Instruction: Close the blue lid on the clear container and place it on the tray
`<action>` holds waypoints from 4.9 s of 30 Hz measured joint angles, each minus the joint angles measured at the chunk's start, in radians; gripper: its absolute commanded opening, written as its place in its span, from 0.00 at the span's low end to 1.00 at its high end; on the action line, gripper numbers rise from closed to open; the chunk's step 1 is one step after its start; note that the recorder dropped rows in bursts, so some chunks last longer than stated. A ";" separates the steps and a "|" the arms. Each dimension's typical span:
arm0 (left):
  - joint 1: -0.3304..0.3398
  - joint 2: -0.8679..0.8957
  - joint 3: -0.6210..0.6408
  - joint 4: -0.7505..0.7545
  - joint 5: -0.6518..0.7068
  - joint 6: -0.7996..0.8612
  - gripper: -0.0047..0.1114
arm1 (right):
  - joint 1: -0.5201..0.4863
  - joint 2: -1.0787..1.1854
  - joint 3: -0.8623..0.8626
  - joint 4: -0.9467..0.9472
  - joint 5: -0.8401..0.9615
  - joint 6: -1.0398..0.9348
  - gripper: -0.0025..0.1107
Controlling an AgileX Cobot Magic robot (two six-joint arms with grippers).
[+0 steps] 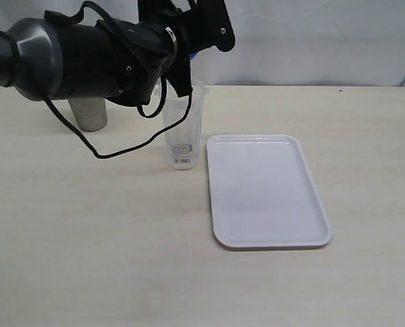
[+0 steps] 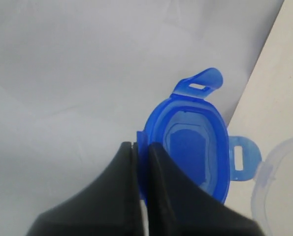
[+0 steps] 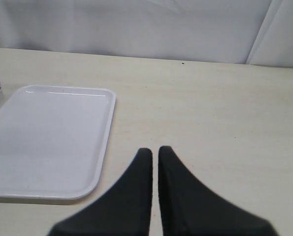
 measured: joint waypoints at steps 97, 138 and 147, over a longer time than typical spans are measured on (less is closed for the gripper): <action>-0.130 0.000 0.000 -0.339 0.156 0.340 0.04 | 0.000 0.000 0.000 0.000 0.000 0.000 0.06; -0.159 0.000 0.000 -0.638 0.104 0.500 0.04 | 0.000 0.000 0.000 0.000 0.000 0.000 0.06; -0.159 0.000 0.000 -0.665 0.140 0.520 0.04 | 0.000 0.000 0.000 0.000 0.000 0.000 0.06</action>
